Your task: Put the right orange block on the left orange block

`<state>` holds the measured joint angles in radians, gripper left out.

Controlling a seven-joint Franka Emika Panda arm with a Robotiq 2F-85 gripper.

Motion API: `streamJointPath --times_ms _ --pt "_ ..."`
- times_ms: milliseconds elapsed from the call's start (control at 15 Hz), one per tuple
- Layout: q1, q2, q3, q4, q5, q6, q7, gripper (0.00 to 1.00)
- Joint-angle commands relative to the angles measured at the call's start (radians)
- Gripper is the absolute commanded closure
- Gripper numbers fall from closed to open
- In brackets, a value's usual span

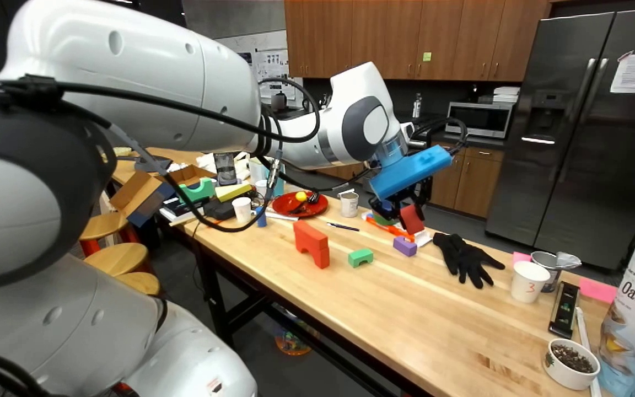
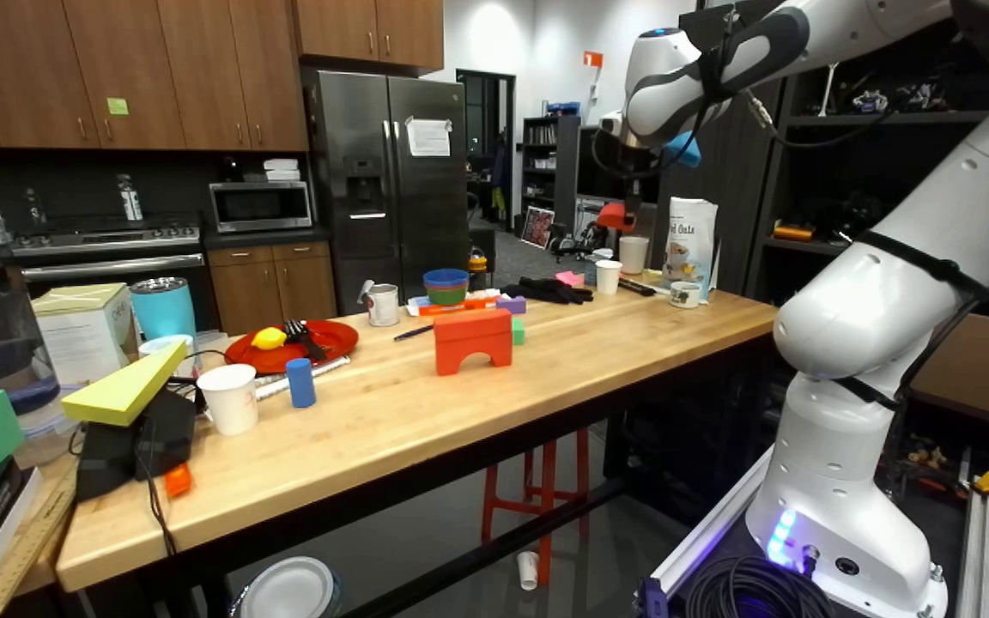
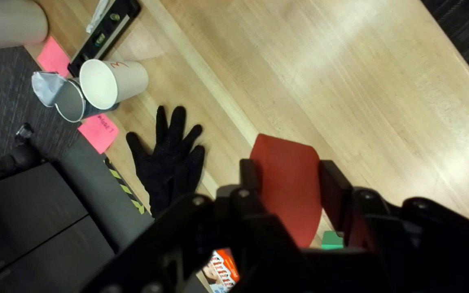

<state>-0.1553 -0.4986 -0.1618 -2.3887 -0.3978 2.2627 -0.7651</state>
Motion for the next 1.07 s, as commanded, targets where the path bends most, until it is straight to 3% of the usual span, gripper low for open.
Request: streamJointPath --times_ms 0,467,1000 --pt "0.033 -0.055 -0.017 -0.055 -0.022 0.044 -0.041 0.84" --pt "0.071 -0.123 -0.02 -0.125 -0.028 0.108 -0.151 0.84" --pt "0.129 -0.186 -0.022 -0.201 0.021 0.084 -0.236 0.84"
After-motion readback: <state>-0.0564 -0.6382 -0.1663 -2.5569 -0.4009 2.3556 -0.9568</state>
